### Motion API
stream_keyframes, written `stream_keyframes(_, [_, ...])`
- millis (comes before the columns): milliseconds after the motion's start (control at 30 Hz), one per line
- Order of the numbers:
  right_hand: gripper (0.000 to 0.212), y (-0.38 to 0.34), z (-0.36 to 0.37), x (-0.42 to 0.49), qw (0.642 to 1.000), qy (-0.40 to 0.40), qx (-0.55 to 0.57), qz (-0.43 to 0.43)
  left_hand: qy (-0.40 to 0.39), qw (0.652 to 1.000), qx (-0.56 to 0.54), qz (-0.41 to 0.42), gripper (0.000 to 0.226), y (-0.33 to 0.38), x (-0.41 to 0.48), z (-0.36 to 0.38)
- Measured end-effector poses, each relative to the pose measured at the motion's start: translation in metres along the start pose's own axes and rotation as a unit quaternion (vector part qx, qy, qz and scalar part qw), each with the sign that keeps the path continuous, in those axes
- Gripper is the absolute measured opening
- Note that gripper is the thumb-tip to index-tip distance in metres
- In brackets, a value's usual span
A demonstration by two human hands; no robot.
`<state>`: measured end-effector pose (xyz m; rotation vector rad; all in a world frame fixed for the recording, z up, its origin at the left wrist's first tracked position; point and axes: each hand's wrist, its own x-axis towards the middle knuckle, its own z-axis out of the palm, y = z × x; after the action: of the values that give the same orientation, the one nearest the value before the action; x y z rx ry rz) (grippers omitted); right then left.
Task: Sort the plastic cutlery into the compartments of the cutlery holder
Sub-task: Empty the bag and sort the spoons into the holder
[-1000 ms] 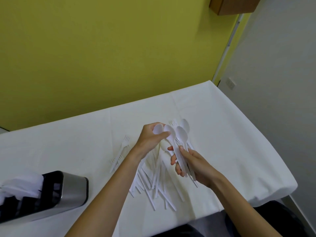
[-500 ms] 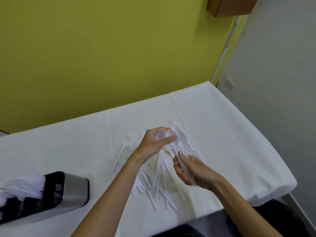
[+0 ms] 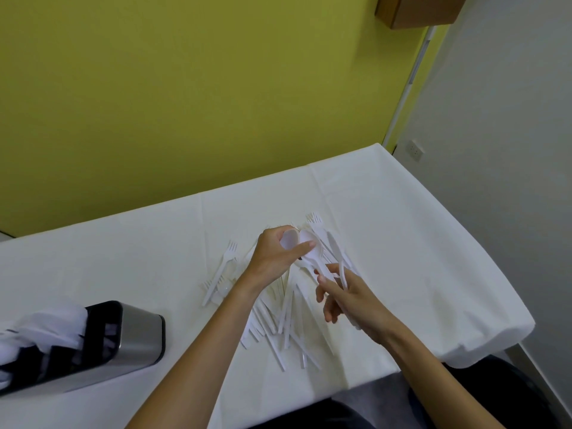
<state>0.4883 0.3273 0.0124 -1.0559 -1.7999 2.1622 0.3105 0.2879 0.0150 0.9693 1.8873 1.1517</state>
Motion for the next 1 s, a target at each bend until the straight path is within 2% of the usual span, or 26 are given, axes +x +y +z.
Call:
stream_keyframes(133, [0.023, -0.002, 0.001, -0.002, 0.999, 0.009, -0.027, -0.021, -0.011, 1.000, 0.011, 0.012, 0.044, 0.000, -0.004, 0.002])
stream_keyframes(233, [0.040, -0.005, 0.001, -0.007, 0.999, -0.029, 0.002, -0.015, -0.046, 0.999, -0.011, 0.003, 0.053, -0.002, -0.007, 0.004])
stream_keyframes(333, [0.050, -0.004, -0.002, -0.007, 0.997, -0.069, 0.022, 0.000, -0.043, 0.999, -0.013, 0.004, 0.050, -0.002, -0.010, 0.005])
stream_keyframes(433, [0.047, -0.007, -0.003, -0.007, 0.994, -0.098, 0.034, 0.031, -0.034, 0.999, -0.011, -0.005, 0.027, 0.000, -0.014, 0.006])
stream_keyframes(600, [0.029, -0.006, -0.006, -0.008, 0.991, -0.122, 0.026, 0.050, -0.040, 0.999, 0.013, -0.014, 0.025, 0.003, -0.014, 0.004])
stream_keyframes(733, [0.021, -0.002, -0.002, -0.009, 0.998, -0.018, -0.031, 0.047, 0.004, 1.000, 0.025, 0.008, 0.027, 0.000, -0.014, 0.006])
stream_keyframes(833, [0.029, 0.005, 0.005, -0.010, 0.996, 0.051, -0.063, 0.027, 0.003, 1.000, 0.000, 0.000, 0.027, -0.001, -0.015, 0.008])
stream_keyframes(900, [0.028, 0.011, 0.005, -0.008, 0.995, 0.084, -0.051, 0.034, -0.015, 0.999, -0.020, -0.026, 0.026, 0.001, -0.016, 0.008])
stream_keyframes(1000, [0.021, 0.014, 0.002, -0.003, 0.993, 0.095, -0.013, 0.066, -0.025, 0.986, -0.125, -0.110, 0.022, 0.005, -0.017, 0.009])
